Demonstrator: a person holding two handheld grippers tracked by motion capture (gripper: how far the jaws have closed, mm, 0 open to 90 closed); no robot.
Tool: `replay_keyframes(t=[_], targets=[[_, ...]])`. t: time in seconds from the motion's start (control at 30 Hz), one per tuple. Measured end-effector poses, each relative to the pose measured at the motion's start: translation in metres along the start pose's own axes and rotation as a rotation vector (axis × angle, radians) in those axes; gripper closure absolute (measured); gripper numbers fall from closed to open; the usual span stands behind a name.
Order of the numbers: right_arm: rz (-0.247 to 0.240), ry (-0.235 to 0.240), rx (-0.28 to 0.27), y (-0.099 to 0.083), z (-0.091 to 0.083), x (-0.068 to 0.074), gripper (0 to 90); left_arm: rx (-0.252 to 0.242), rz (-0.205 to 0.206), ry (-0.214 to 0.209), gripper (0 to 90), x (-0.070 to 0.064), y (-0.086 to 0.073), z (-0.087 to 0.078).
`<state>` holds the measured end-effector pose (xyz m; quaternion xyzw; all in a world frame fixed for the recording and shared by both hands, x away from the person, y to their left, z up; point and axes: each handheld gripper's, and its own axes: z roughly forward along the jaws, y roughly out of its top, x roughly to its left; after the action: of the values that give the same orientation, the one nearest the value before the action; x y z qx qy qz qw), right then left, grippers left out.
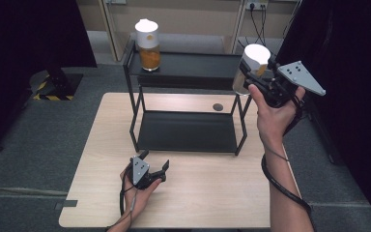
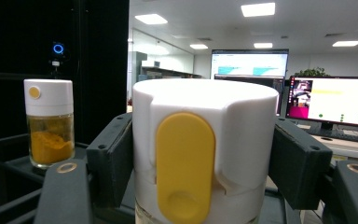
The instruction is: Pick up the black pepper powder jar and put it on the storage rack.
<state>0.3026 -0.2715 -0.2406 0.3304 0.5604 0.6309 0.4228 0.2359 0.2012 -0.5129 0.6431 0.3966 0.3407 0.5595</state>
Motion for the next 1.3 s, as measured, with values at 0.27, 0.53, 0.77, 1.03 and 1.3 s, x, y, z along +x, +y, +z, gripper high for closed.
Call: replay_keyframes(t=[0.27, 0.53, 0.77, 1.03, 1.3], targets=[[-0.006, -0.011, 0.0, 0.01, 0.011, 0.001, 30.9, 0.002, 0.003, 0.0, 11.8, 0.0, 0.0, 0.0], [0.005, -0.029, 0.016, 0.015, 0.025, -0.001, 30.9, -0.004, 0.002, 0.0, 11.8, 0.0, -0.001, 0.0], [0.035, -0.055, 0.032, 0.014, 0.038, -0.005, 30.9, -0.004, 0.0, -0.002, 11.8, 0.0, -0.001, 0.0], [0.058, -0.075, 0.032, 0.015, 0.049, -0.006, 30.9, -0.004, 0.001, -0.003, 11.8, 0.0, -0.001, 0.0], [0.049, -0.09, 0.05, 0.019, 0.063, -0.006, 30.9, -0.008, 0.003, -0.003, 11.8, 0.0, -0.001, 0.0]])
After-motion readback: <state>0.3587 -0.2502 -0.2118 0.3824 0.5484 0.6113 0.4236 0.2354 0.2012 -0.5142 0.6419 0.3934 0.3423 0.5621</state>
